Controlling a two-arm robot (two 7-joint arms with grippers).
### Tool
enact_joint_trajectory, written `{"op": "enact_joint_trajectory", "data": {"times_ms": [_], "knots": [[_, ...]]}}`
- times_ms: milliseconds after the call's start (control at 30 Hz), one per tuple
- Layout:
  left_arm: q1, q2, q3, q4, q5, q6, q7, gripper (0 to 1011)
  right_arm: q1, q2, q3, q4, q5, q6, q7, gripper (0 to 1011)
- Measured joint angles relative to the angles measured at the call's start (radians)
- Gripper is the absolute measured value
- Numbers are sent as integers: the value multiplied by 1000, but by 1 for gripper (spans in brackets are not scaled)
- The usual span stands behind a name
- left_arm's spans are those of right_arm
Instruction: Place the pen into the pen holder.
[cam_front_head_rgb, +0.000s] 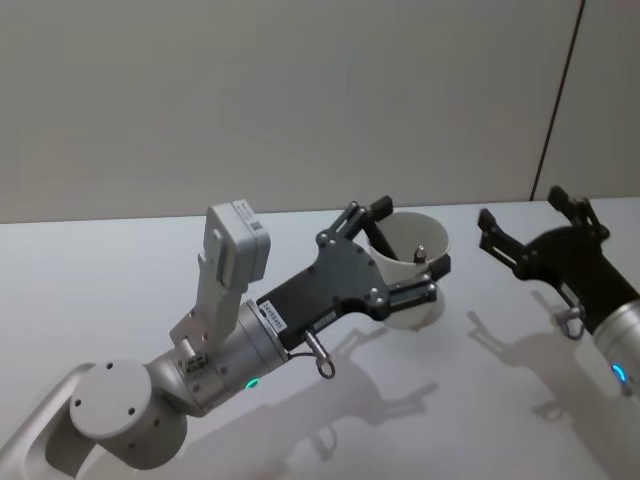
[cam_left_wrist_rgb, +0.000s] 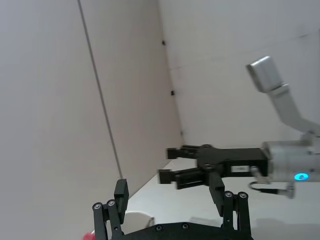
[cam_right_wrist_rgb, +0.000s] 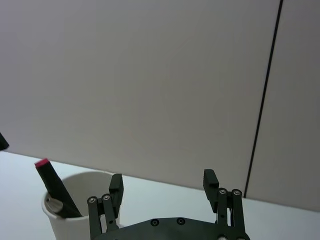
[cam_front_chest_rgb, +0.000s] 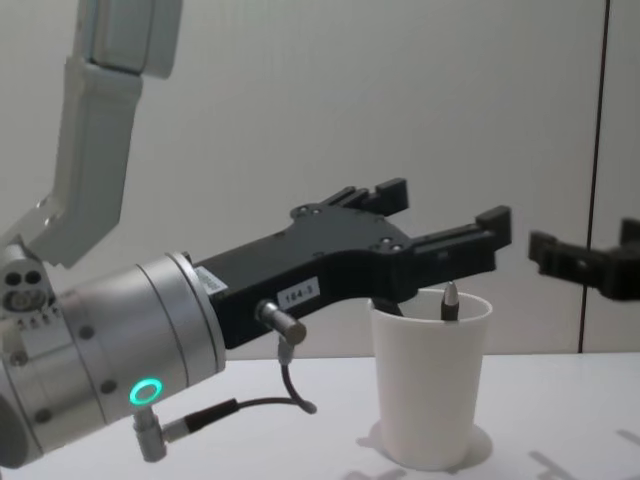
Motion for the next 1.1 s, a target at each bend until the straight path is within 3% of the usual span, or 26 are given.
{"op": "enact_joint_trajectory", "data": {"times_ms": [200, 1100], "knots": [[-4, 7, 4, -5, 23, 25, 70, 1001, -23, 6, 12, -12, 2, 20, -15, 1001], [-25, 42, 24, -31, 141, 156, 428, 1001, -25, 6, 12, -12, 2, 20, -15, 1002]]}}
